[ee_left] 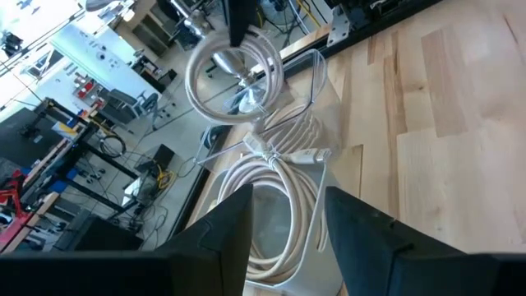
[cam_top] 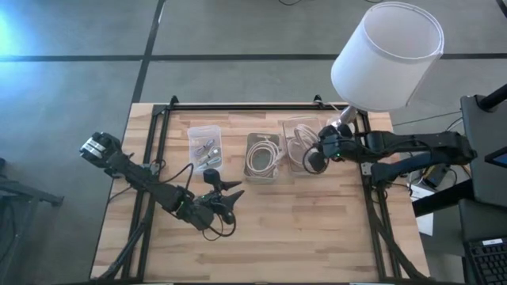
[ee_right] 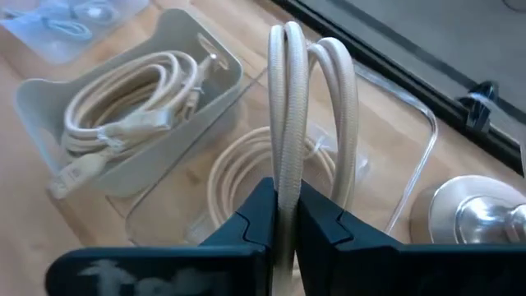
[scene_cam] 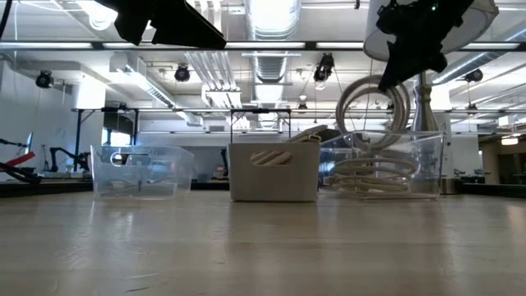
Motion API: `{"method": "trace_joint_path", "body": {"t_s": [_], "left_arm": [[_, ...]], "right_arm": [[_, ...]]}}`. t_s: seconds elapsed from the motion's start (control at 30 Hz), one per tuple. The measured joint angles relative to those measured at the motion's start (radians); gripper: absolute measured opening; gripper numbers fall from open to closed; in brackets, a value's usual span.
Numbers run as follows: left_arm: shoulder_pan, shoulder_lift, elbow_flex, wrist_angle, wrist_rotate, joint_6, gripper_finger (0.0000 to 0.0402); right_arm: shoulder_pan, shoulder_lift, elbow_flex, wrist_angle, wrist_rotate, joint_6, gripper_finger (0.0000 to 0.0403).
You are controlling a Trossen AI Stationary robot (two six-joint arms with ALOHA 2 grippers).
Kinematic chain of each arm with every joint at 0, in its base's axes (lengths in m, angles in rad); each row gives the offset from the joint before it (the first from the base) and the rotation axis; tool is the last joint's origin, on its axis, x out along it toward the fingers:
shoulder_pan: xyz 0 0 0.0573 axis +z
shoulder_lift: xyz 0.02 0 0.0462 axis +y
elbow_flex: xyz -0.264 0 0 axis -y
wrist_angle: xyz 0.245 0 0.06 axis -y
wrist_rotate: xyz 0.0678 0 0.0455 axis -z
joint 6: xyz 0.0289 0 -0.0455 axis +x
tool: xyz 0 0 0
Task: Pick & Place USB Port
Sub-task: Put the brown hdmi cable into the right transparent bin
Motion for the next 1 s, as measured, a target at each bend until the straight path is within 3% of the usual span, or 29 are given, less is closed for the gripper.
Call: {"method": "trace_joint_path", "body": {"t_s": [0.2,0.57,0.8,1.0], "left_arm": [[0.000,0.000,0.000,0.000,0.000,0.000,0.0156],[0.000,0.000,0.000,0.000,0.000,0.000,0.0156],[0.000,0.000,0.000,0.000,0.000,0.000,0.0156],[0.000,0.000,0.000,0.000,0.000,0.000,0.0156]], "right_arm": [[-0.045,0.000,-0.042,0.051,-0.061,-0.019,0.0057],[-0.063,-0.001,-0.040,0.054,-0.067,-0.063,0.0115],[-0.063,0.002,-0.083,0.077,-0.089,-0.039,0.0110],[-0.062,0.003,-0.213,0.298,-0.268,-0.027,0.0088]]}}
